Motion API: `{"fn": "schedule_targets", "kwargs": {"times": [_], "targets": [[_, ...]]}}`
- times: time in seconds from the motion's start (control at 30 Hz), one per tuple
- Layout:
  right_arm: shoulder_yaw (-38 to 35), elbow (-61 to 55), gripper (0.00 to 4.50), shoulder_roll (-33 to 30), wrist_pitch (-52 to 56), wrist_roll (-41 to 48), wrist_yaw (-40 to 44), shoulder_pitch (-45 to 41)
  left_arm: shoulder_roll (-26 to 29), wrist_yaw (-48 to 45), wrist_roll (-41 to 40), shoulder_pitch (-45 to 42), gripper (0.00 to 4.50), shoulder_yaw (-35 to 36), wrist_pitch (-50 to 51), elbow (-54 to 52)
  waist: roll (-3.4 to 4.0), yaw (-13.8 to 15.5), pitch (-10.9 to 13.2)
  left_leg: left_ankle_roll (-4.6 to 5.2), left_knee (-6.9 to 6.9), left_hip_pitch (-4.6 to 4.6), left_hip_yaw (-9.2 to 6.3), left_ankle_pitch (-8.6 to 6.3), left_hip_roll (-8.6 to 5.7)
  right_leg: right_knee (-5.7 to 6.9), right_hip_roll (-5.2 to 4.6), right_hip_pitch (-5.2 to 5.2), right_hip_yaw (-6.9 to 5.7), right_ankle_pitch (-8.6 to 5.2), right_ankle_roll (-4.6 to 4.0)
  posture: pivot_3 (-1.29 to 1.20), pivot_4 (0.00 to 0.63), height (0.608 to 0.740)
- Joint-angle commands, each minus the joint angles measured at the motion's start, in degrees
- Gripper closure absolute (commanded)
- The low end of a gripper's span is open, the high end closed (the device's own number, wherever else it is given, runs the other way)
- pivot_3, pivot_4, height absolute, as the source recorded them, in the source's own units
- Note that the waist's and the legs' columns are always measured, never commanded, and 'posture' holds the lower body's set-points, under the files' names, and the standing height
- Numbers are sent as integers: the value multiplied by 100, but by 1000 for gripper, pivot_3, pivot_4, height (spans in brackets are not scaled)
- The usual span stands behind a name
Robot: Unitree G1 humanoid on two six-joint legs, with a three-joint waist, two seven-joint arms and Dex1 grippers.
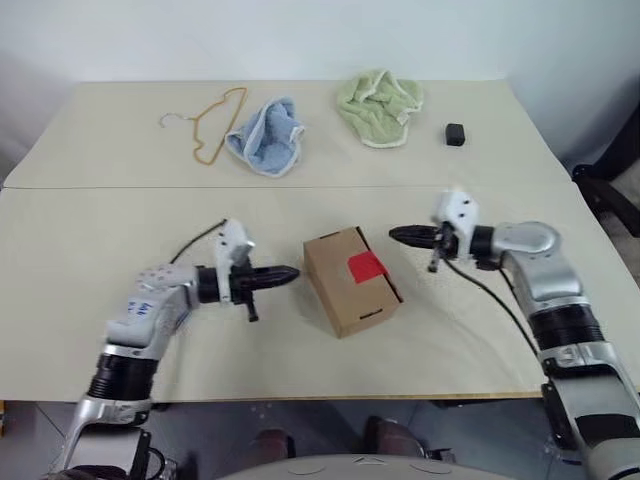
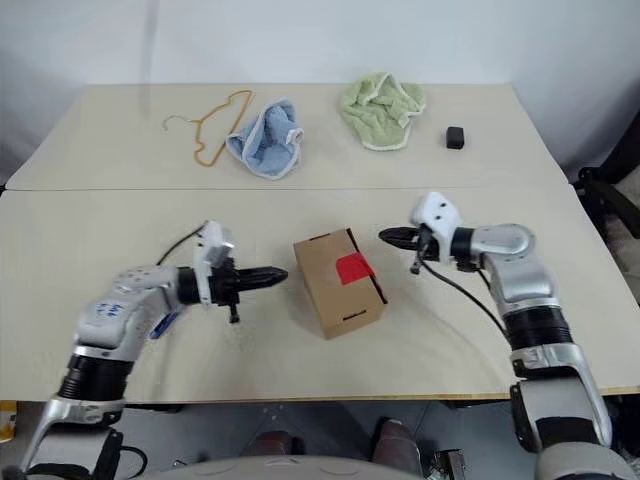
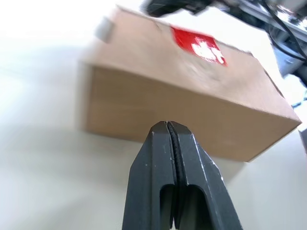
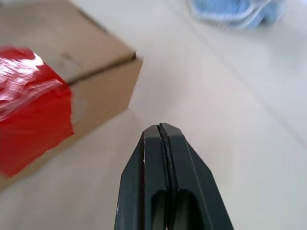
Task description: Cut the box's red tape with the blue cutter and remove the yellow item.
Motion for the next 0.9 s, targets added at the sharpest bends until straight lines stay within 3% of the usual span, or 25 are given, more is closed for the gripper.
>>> {"fn": "schedule_targets", "kwargs": {"times": [0.03, 0.2, 0.23, 0.33, 0.43, 0.5, 0.57, 0.67, 0.73, 0.77, 0.9], "targets": [[-510, -620, 4500, -226, -13, 656, 474, 402, 359, -360, -609, 227, 4486, 728, -97, -345, 0, 0, 0, 0, 0, 0, 1, 0, 0, -1, 0, 0, 0, 0, 0, 0, 150, 740], [-1088, -2003, 4331, -513, 915, 1748, 709, 1337, 1175, -565, -1176, 1424, 4499, 2209, 137, -761, 8, -34, 8, 1, -8, 2, 2, -1, 4, -3, 0, 0, 1, 0, 0, 0, 150, 740], [-1155, -2302, 4125, -541, 1037, 1877, 692, 1542, 1298, -556, -1184, 1741, 4500, 2504, 125, -757, 9, -50, 8, 1, -13, 3, 3, -1, 7, -4, 1, -3, 1, 0, 0, 0, 150, 740], [-1360, -3284, 3219, -430, 1032, 2137, 484, 2361, 1285, -319, -1026, 2914, 3892, 4022, -311, -444, 8, -67, 10, -2, -27, 12, 8, -2, 12, -7, 5, -3, 5, -1, -1, 0, 150, 740], [-1405, -3804, 2159, -214, 495, 2126, 513, 2871, 1094, -159, -918, 4017, 2976, 5117, -653, -106, -2, -53, 15, -5, -29, 13, 15, -11, 19, -12, 14, -3, 11, -1, -2, 0, 150, 740], [-1363, -3996, 1484, 2, 161, 2236, 668, 3090, 971, -185, -705, 4766, 2339, 5433, -896, 150, -4, -15, 14, -2, -27, 17, 25, -14, 19, -14, 13, -3, 22, 1, -2, 0, 150, 740], [-1257, -4154, 1480, 89, -115, 2208, 833, 3307, 826, -150, -556, 5294, 1741, 5646, -1214, 473, -6, 10, 13, -1, -27, 24, 32, -19, 22, -13, 16, -3, 30, 1, -2, 0, 150, 740], [-1310, -4316, 950, 22, 171, 2493, 776, 3468, 755, -94, -554, 5610, 797, 5823, -1567, 834, -17, 128, 9, 2, -25, 24, 39, -28, 30, -18, 22, -5, 34, 2, -4, 0, 150, 740], [-1476, -4246, 255, -21, 179, 2575, 705, 3449, 722, -136, -704, 5716, 143, 5822, -1556, 684, -24, 186, 4, -2, -20, 22, 40, -31, 46, -26, 35, -7, 34, 10, -17, 0, 150, 740], [-1522, -4216, 25, -51, 166, 2586, 704, 3443, 708, -153, -776, 5746, 0, 5803, -1532, 588, -29, 197, 1, -3, -19, 19, 39, -31, 54, -34, 43, -7, 31, 14, -23, 0, 150, 740], [-1722, -4204, 25, -297, 327, 2735, 758, 3495, 744, 128, -1505, 5457, 0, 5334, -814, -837, -38, 197, -4, -10, -19, 18, 41, -35, 67, -43, 53, -7, 32, 18, -31, 0, 150, 740]]}}
